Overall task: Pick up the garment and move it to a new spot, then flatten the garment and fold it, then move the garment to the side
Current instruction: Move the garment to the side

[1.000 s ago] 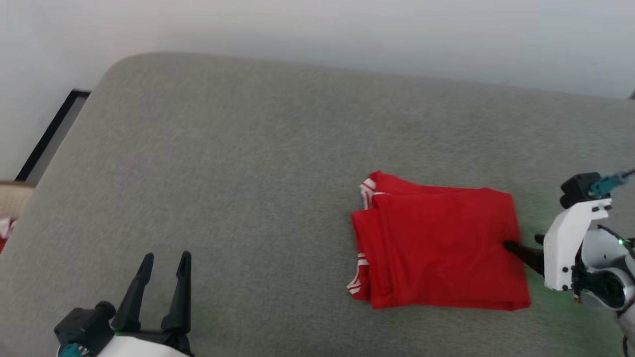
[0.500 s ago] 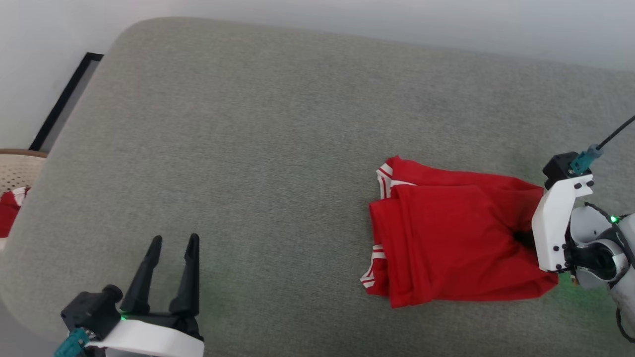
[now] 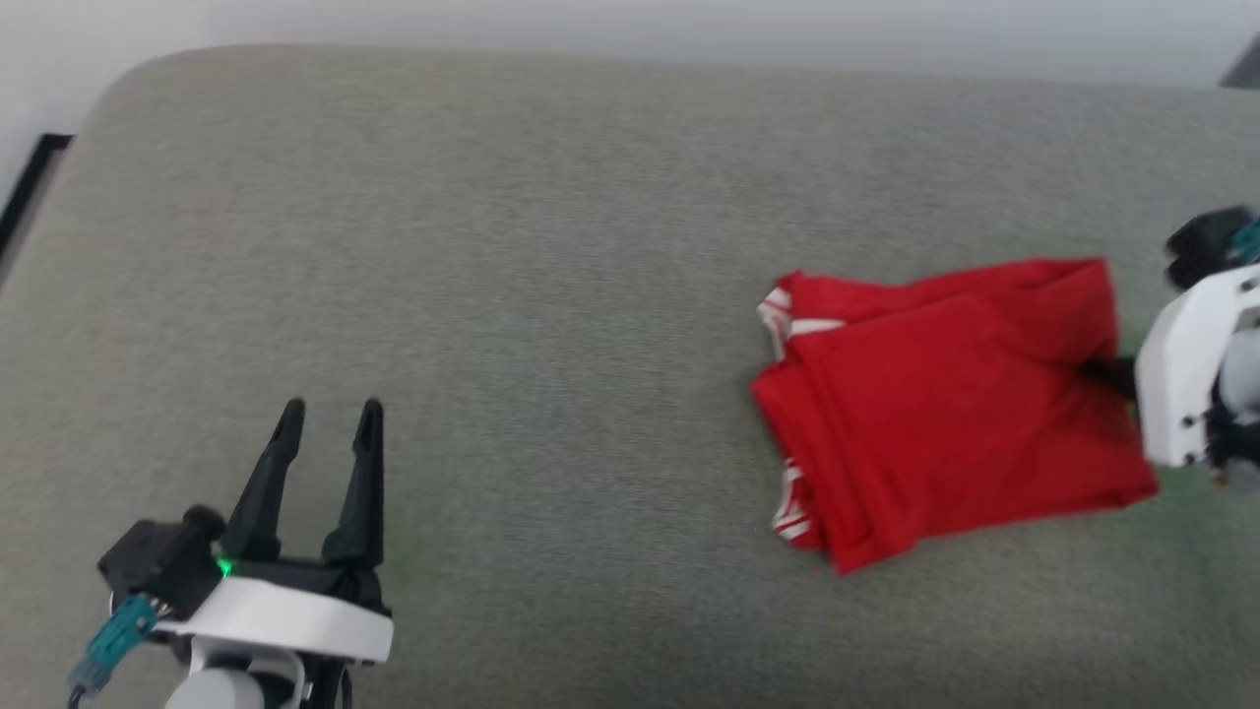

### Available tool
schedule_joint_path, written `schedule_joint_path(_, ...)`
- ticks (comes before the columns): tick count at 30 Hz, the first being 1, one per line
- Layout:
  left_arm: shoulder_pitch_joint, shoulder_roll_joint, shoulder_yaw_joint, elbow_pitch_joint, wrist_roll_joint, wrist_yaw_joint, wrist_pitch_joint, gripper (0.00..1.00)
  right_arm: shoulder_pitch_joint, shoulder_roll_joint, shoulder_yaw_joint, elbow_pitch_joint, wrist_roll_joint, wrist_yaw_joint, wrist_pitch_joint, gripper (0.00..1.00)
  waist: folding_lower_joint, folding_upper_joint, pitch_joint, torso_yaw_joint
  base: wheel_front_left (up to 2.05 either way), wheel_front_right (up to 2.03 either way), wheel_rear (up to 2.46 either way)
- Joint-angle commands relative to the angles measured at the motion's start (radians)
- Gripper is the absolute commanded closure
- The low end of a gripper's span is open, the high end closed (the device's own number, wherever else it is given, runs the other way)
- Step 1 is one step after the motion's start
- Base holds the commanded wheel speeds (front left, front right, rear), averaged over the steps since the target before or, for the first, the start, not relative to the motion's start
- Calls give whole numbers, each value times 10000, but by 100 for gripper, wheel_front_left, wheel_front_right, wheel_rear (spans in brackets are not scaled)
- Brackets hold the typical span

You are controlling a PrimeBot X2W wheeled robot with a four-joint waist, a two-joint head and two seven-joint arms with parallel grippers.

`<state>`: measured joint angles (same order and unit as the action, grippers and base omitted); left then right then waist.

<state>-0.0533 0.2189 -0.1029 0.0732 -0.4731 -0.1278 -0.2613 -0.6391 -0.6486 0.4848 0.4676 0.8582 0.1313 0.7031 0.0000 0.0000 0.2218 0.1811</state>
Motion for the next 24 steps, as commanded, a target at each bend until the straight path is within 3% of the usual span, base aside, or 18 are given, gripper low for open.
schedule_joint_path(1,-281,47,-116,-56,158,-38,-49,0,-213,-161,-171,-67,-143,-12,-116,100,0,0,121,-384,0,0,0)
schedule_joint_path(14,-2264,279,-1757,304,158,-38,-51,0,-1178,-971,-1301,516,-1438,-12,-739,100,0,0,742,-2194,0,0,0)
schedule_joint_path(24,-3941,362,-3340,576,125,-38,-49,0,-2200,-1224,-1879,2142,-2896,-12,-1938,100,0,0,1472,-2869,0,0,0)
